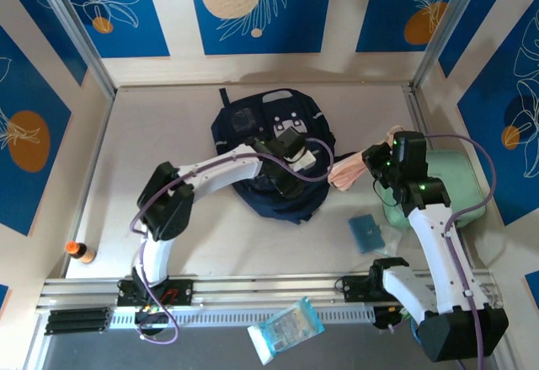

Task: Pack books, pencil case, and school supplies into a backpack

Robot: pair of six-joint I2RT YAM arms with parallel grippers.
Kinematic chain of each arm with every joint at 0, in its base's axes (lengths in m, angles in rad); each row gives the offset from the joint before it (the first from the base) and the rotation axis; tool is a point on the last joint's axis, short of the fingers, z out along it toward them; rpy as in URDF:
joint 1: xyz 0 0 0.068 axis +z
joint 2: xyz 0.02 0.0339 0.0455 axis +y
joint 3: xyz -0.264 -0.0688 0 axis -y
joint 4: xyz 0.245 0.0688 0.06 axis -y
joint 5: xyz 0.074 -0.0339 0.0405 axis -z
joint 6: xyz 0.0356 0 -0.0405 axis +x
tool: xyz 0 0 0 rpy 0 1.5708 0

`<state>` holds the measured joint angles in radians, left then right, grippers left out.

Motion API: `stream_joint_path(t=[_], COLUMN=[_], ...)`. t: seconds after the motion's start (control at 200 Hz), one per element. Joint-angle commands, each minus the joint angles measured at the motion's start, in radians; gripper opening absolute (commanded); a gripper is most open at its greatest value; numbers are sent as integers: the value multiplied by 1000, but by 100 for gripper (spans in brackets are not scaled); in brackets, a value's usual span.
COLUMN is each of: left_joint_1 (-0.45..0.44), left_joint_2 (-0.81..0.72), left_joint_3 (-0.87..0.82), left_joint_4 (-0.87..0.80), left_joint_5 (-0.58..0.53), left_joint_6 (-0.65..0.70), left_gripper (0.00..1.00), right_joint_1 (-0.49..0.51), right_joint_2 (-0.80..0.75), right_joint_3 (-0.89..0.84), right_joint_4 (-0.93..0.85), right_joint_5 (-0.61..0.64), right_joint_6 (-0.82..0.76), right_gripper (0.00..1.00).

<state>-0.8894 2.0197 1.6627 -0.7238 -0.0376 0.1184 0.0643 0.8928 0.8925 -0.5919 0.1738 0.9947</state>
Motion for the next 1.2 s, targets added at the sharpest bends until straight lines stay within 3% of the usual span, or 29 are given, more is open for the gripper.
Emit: stream_joint_path(t=[0.0,0.22,0.485,0.585,0.705,0.93,1.081,1.196], left_joint_1=[-8,-26,-27,-26,-24,-5,21,22], left_joint_2=[56,126,140,128,71,-87,-195,-262], left_joint_3=[79,169,219,229,220,150,101,80], left_joint_4=[-89,-137,-193,-204,-181,-26,87,161], left_joint_5=[-80,-223,-272,-288,-311,-410,-414,-315], left_joint_6=[52,44,11,1,-6,-8,-32,-23], left_gripper=[64,47,22,8,0,0,0,0], right_joint_1=[-7,-15,-24,-31,-48,-78,-76,-65], right_joint_2=[-13,-13,-15,-18,-26,-72,-64,-54], right_joint_3=[-12,-7,-11,-17,-20,-53,-92,-141], right_joint_4=[12,9,-6,-9,-38,-44,52,190], right_joint_5=[-31,-35,-28,-22,-7,6,-144,-295], right_joint_6=[5,3,7,3,-5,-10,-41,-42], right_gripper=[18,18,17,17,17,17,17,18])
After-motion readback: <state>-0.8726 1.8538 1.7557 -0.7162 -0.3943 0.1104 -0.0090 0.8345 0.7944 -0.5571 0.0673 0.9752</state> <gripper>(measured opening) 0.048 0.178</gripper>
